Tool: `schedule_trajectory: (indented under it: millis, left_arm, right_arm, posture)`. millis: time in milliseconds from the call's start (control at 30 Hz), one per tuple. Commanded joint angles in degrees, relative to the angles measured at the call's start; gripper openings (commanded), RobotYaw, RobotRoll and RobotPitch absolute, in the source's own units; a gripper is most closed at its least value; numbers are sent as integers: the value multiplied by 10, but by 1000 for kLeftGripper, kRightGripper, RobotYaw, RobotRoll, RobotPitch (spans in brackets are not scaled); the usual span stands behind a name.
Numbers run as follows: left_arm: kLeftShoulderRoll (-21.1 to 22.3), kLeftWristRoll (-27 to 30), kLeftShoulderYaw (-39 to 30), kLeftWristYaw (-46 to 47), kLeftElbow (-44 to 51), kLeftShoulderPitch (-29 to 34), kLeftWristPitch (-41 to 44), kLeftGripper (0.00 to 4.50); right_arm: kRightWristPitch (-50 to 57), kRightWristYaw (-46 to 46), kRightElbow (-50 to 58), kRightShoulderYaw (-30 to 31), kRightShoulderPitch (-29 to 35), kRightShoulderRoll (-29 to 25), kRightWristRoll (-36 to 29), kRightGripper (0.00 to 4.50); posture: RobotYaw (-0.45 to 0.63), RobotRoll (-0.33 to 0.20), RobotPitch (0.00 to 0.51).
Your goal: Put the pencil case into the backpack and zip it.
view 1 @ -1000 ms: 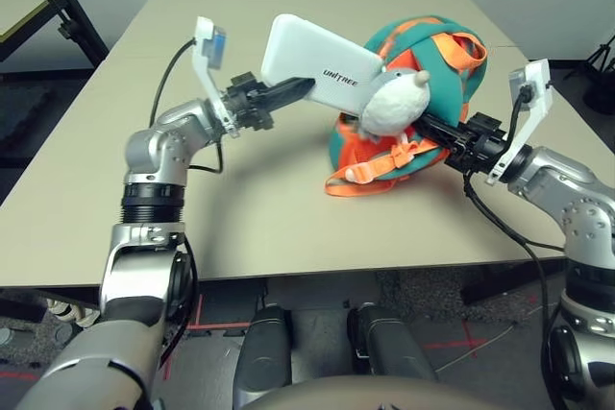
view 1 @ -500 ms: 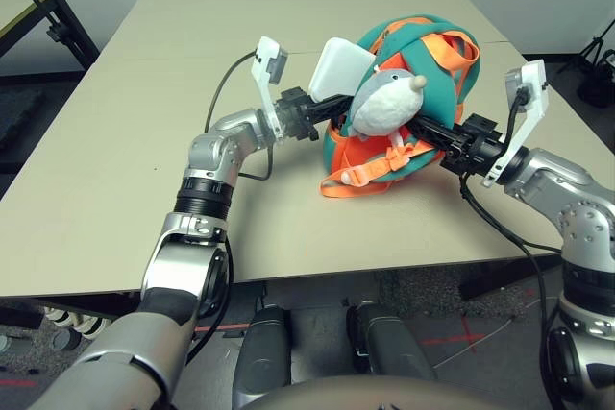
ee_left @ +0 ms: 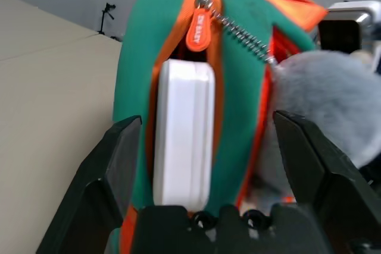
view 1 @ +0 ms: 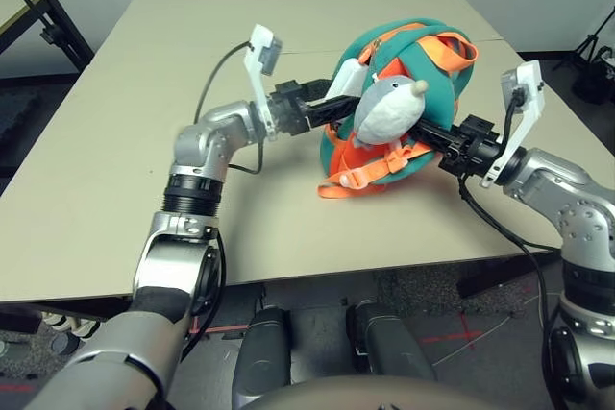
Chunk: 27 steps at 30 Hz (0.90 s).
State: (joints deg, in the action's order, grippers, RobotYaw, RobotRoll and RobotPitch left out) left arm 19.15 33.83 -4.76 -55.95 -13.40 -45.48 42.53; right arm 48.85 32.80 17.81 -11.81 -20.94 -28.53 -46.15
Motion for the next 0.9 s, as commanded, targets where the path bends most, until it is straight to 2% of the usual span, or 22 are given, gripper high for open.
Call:
schedule_trajectory:
  millis: [33, 367, 400, 467, 733, 800, 900]
  left_arm:
    - [35, 35, -29, 4, 54, 17, 45, 4500]
    - [99, 66, -76, 39, 118, 43, 69, 4500]
    - [100, 72, -79, 42, 127, 51, 74, 4331]
    - [100, 84, -85, 49, 140, 65, 84, 3924]
    - [94, 85, -69, 76, 173, 108, 86, 660]
    - [87, 79, -59, 81, 174, 113, 79, 0]
    - [76, 64, -44, 87, 159, 109, 59, 0]
  right_arm:
    - [1, 9, -1, 4, -4, -3, -7, 222]
    - [2, 19, -14, 13, -14, -5, -3, 222]
    - [2, 21, -15, 15, -15, -5, -2, 222]
    - [2, 23, -19, 18, -17, -5, -1, 222]
    - [-6, 33, -38, 31, -32, -2, 11, 222]
    - [-6, 33, -37, 31, -31, -1, 11, 222]
    - [-6, 31, -33, 31, -27, 1, 10, 222]
  posture:
    - [-148, 0, 91]
    - [-121, 0, 96]
    - [-116, 0, 96]
    - [-114, 0, 95]
    - [-96, 0, 94]
    - [-98, 0, 94]
    - [-110, 0, 96]
